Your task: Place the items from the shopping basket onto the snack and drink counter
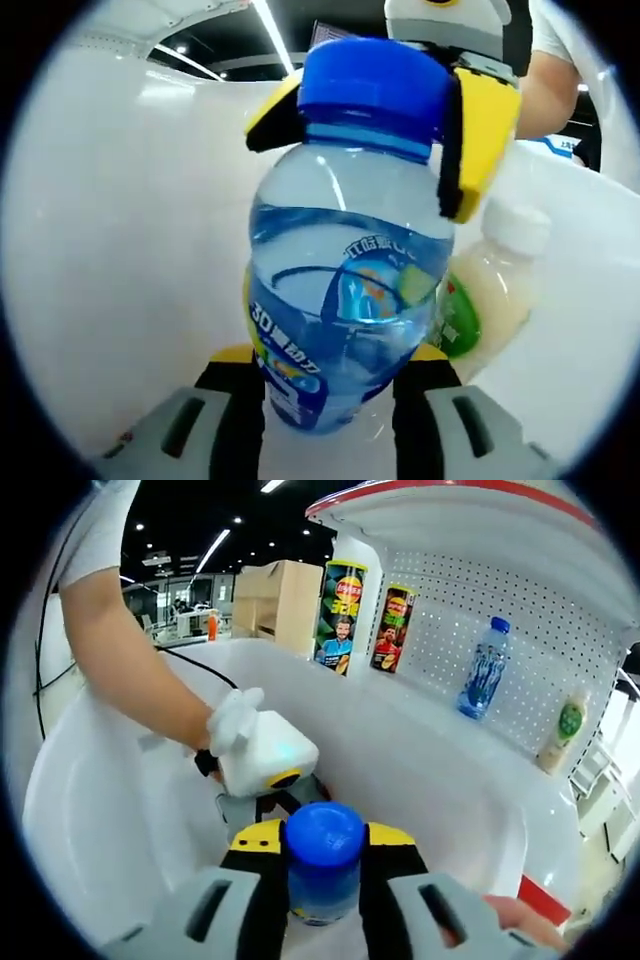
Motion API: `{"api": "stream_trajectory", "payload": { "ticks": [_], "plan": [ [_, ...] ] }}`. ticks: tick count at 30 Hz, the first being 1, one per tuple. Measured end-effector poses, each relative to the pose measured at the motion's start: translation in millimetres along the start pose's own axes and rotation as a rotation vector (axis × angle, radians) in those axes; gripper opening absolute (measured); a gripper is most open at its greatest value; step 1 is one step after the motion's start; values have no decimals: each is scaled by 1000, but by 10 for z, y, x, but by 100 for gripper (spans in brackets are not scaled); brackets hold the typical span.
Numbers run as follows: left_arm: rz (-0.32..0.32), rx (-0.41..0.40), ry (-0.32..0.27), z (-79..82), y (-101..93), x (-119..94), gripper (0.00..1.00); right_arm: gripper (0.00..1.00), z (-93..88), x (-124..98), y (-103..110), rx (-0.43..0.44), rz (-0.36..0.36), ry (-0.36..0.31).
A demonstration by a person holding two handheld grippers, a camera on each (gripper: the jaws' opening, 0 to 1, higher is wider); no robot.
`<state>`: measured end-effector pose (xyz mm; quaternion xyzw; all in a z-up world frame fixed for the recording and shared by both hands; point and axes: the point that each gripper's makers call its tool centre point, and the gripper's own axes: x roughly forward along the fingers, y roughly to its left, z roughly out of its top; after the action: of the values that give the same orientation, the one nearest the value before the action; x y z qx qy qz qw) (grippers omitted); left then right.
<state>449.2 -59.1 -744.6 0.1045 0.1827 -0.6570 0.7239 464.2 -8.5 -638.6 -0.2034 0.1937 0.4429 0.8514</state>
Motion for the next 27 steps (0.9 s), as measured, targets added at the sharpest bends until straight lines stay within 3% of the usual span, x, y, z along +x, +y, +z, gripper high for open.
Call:
{"api": "stream_trajectory", "payload": {
  "ticks": [16,27],
  "plan": [
    [9,-18,33,54,-48,-24,51,24,83,-56,31,18,32,5],
    [73,26,33,471,-105,-312,51,24,512,-307,85,-32,36,-47]
  ]
}}
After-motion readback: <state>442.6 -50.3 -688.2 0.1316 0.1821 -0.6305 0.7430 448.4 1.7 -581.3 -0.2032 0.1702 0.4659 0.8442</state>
